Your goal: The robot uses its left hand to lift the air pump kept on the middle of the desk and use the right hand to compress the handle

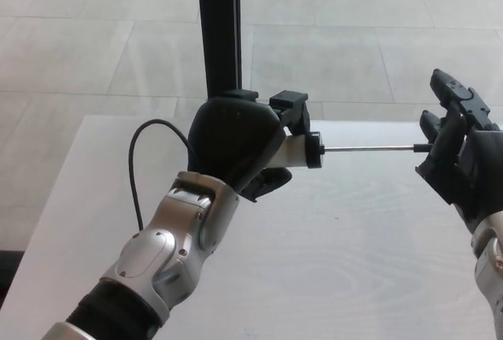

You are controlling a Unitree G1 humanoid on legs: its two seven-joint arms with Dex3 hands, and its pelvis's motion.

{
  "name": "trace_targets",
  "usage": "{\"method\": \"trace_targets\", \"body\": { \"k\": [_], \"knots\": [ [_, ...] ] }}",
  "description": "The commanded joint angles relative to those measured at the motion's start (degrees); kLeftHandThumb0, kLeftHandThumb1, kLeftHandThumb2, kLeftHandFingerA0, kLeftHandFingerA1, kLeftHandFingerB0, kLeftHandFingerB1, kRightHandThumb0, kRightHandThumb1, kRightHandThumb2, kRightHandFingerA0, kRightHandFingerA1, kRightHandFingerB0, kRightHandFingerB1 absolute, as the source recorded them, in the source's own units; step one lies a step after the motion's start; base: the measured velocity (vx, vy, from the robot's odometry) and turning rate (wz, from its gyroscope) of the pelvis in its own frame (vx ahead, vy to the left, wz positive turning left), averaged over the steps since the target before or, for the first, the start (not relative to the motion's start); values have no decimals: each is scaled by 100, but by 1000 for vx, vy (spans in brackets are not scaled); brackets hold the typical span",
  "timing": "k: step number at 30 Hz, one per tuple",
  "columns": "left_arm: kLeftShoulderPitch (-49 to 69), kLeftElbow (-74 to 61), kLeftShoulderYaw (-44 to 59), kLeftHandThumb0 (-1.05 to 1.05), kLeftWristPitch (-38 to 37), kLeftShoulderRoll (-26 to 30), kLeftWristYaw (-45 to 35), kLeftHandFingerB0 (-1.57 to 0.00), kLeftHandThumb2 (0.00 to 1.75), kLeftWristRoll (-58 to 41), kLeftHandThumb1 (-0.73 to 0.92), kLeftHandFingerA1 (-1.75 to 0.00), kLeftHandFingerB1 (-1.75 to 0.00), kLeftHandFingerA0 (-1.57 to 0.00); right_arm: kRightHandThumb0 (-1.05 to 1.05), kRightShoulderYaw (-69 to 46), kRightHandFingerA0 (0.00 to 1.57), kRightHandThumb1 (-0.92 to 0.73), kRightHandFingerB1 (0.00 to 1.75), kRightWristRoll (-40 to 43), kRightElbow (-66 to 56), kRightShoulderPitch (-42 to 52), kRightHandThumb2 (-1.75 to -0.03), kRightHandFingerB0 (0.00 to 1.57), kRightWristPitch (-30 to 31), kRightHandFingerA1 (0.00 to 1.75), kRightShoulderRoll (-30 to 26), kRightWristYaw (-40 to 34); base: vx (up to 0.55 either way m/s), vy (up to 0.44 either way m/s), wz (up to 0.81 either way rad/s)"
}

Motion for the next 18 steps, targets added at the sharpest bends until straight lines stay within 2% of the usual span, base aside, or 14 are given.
{"method": "trace_targets", "body": {
  "k": [1,2,4,8,9,10,11,12,13,14,15,16,17,18],
  "knots": [
    [-167,-41,-62,-18,382,-109,-362,-80,91,27,63,-155,-109,-86,-89,110,6,-86,27,-99,131,-86,-127,6,-386,25,176,-163,0,0,0],
    [-167,-48,-64,-18,395,-111,-380,-80,91,15,63,-155,-109,-86,-89,111,6,-86,27,-107,142,-89,-127,6,-405,25,181,-167,0,0,0],
    [-169,10,-59,-14,358,-123,-320,-80,92,-13,59,-162,-125,-86,-88,143,6,-86,28,-135,170,-123,-127,6,-507,25,219,-174,0,0,0],
    [-180,55,-85,-16,450,-185,-331,-81,92,0,60,-161,-112,-88,-90,268,5,-85,28,-275,151,-169,-127,10,-607,25,226,-230,0,0,0],
    [-200,60,-94,-18,464,-174,-351,-83,90,17,62,-159,-100,-90,-90,299,4,-85,29,-304,149,-194,-126,12,-638,26,242,-258,0,0,0],
    [-213,81,-104,-21,473,-186,-320,-86,93,39,61,-151,-93,-92,-91,331,0,-86,29,-345,144,-200,-127,11,-672,26,238,-272,0,0,0],
    [-229,115,-98,-21,455,-203,-319,-86,95,8,62,-151,-92,-92,-91,368,0,-86,27,-375,138,-201,-127,11,-715,25,220,-254,0,0,0],
    [-253,186,-113,-18,470,-222,-223,-82,86,46,63,-108,-67,-95,-94,403,3,-88,27,-408,117,-193,-128,13,-756,24,205,-242,0,0,0],
    [-276,225,-130,-20,507,-233,-198,-83,83,84,66,-109,-66,-98,-90,425,4,-84,29,-432,93,-184,-126,14,-770,27,196,-244,0,0,0],
    [-306,262,-144,-25,567,-256,-207,-85,79,110,70,-131,-75,-99,-91,457,5,-83,29,-470,57,-173,-126,14,-773,28,180,-248,0,0,0],
    [-346,373,-124,-24,521,-315,-111,-83,77,48,71,-161,-109,-91,-92,504,4,-82,30,-506,34,-156,-126,14,-891,28,169,-237,0,0,0],
    [-358,403,-115,-35,554,-360,-80,-86,100,36,59,-134,-110,-117,-94,516,2,-82,30,-511,14,-153,-126,15,-888,28,176,-245,0,0,0],
    [-364,416,-114,-35,557,-367,-70,-86,100,35,59,-134,-110,-117,-94,520,2,-82,30,-512,14,-152,-126,15,-892,28,175,-248,0,0,0],
    [-352,437,-50,-22,534,-441,-56,-72,76,-83,69,-175,-148,-84,-94,532,0,-82,29,-500,-12,-144,-126,15,-894,28,182,-238,0,0,0]
  ]
}}
